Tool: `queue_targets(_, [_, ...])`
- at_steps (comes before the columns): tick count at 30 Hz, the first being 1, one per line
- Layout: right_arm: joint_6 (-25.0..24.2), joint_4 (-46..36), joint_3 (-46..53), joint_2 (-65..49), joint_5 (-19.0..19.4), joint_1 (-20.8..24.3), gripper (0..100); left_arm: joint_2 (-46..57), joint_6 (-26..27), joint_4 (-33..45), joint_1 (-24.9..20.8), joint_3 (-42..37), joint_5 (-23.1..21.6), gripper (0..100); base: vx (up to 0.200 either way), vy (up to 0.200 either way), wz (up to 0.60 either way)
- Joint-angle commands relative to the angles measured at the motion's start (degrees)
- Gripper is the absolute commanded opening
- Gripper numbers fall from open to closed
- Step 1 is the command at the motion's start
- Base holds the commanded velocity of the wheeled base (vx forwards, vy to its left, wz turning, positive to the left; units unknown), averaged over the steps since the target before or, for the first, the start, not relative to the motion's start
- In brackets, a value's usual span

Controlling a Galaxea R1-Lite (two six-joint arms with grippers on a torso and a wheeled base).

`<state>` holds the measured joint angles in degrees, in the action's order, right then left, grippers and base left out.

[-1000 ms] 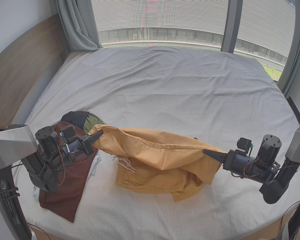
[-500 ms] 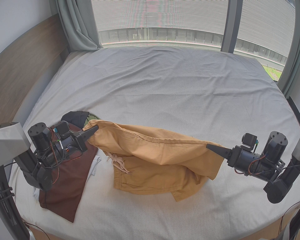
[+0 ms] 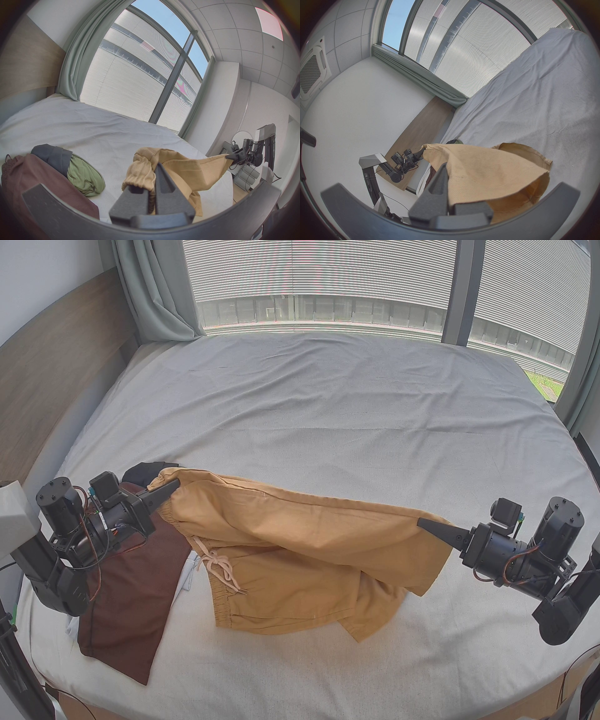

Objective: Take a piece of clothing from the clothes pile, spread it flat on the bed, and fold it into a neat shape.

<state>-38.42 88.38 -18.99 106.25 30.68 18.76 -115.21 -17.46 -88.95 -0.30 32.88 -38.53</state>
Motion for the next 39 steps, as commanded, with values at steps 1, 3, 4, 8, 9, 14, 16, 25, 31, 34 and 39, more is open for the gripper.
queue_targets(1, [-0.1, 0.1, -0.4, -0.7, 0.0, -0.5, 0, 1.5, -0.1, -0.1, 1.2, -0.1, -0.6, 0, 0.0, 0.0, 0.0])
queue_targets(3, [-0.1, 0.1, -0.6, -0.6, 0.0, -0.7, 0, 1.7, -0.1, 0.0, 1.4, -0.1, -1.0, 0, 0.0, 0.0, 0.0])
queue_targets(4, [-0.1, 0.1, -0.6, -0.6, 0.0, -0.8, 0, 1.7, -0.1, -0.1, 1.5, -0.1, -1.1, 0, 0.0, 0.0, 0.0])
queue_targets(8, [-0.1, 0.1, -0.9, -0.5, 0.0, -0.9, 0, 2.3, -0.6, -0.1, 1.7, -0.1, -1.7, 0, 0.0, 0.0, 0.0])
queue_targets(9, [-0.1, 0.1, -1.0, -0.5, 0.0, -0.9, 0, 2.3, -0.6, -0.1, 1.7, -0.1, -1.7, 0, 0.0, 0.0, 0.0])
queue_targets(14, [-0.6, 0.0, -2.2, -0.5, -0.2, -1.7, 0, 3.9, -2.2, 0.0, 1.8, -0.5, -3.0, 0, 0.0, 0.0, 0.0])
queue_targets(16, [-0.6, 0.0, -2.8, -0.4, -0.3, -2.1, 0, 4.4, -2.6, 0.0, 1.8, -1.4, -4.6, 0, 0.0, 0.0, 0.0])
queue_targets(25, [-0.7, 0.1, -3.9, -0.3, -0.4, -3.1, 0, 3.6, -2.1, 0.0, 1.2, -3.0, -6.7, 0, 0.0, 0.0, 0.0])
queue_targets(31, [-0.6, 0.1, -4.5, -0.2, -0.6, -3.5, 0, 3.3, -2.5, 0.0, 0.4, -4.3, -8.8, 0, 0.0, 0.0, 0.0])
queue_targets(34, [-0.6, 0.1, -4.5, -0.1, -0.6, -4.2, 0, 3.2, -3.5, 0.0, 0.5, -4.1, -8.8, 0, 0.0, 0.0, 0.0])
queue_targets(39, [-0.6, 0.1, -4.8, 0.1, -0.6, -5.2, 0, 3.2, -4.7, -0.1, 0.8, -3.8, -8.8, 0, 0.0, 0.0, 0.0])
